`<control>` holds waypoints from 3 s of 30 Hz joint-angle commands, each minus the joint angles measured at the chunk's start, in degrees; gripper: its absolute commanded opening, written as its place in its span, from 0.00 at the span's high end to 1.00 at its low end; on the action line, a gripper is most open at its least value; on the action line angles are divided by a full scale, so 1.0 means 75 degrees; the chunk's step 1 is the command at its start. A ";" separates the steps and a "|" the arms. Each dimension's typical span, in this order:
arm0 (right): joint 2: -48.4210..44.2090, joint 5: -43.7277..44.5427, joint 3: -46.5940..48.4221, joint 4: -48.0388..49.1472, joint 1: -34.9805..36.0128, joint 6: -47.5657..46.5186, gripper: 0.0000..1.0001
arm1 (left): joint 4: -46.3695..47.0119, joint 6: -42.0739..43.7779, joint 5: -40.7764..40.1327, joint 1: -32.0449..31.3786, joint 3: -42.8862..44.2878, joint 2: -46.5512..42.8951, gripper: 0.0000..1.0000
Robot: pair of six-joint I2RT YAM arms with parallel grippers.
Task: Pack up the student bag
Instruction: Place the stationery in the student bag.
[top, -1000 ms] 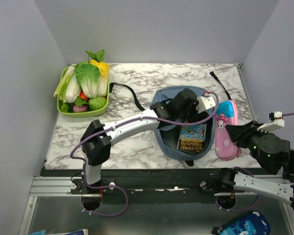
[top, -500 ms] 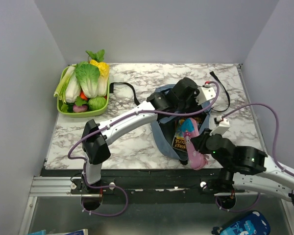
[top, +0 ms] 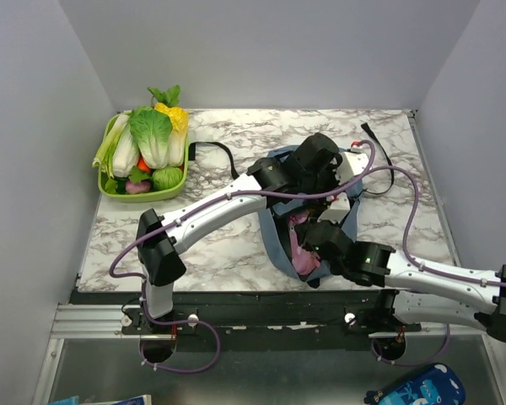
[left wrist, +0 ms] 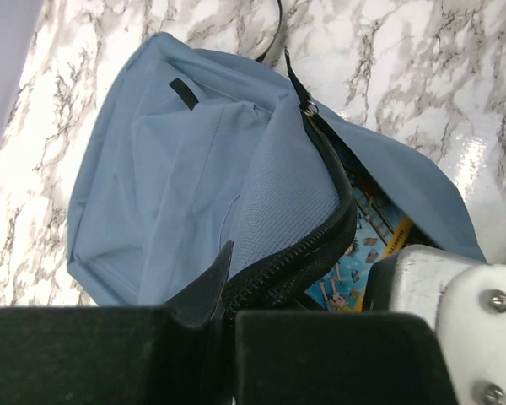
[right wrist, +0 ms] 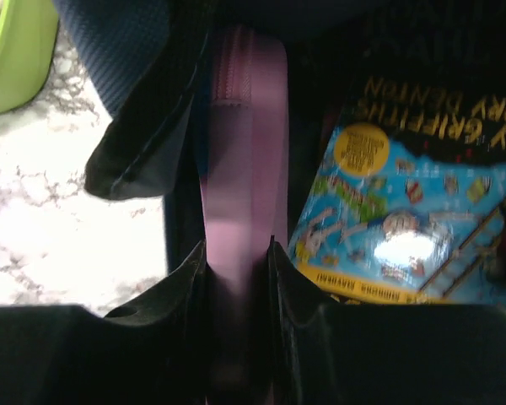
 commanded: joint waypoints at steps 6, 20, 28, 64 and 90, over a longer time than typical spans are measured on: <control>0.1410 0.0498 -0.0083 0.4539 -0.0754 -0.3004 1.00 | -0.0316 -0.0664 0.1076 -0.0090 0.0579 -0.0794 1.00; 0.3332 0.0002 0.0945 0.3642 -0.0721 -0.0269 0.99 | -0.0247 -0.1239 0.1593 -0.0020 0.0275 -0.0630 1.00; 0.4155 0.1363 0.2859 -0.1073 -0.0358 0.3312 0.76 | -0.0106 -0.1402 0.1650 0.0097 0.0111 -0.0793 1.00; 0.0616 0.0907 -0.0317 0.0371 0.2608 0.0883 0.99 | -0.0411 -0.1590 0.1851 0.0355 0.0310 -0.0934 1.00; 0.2514 0.2384 0.0198 0.2584 0.1611 0.0159 0.99 | -0.0493 -0.2024 0.2272 0.0355 0.0205 -0.0958 1.00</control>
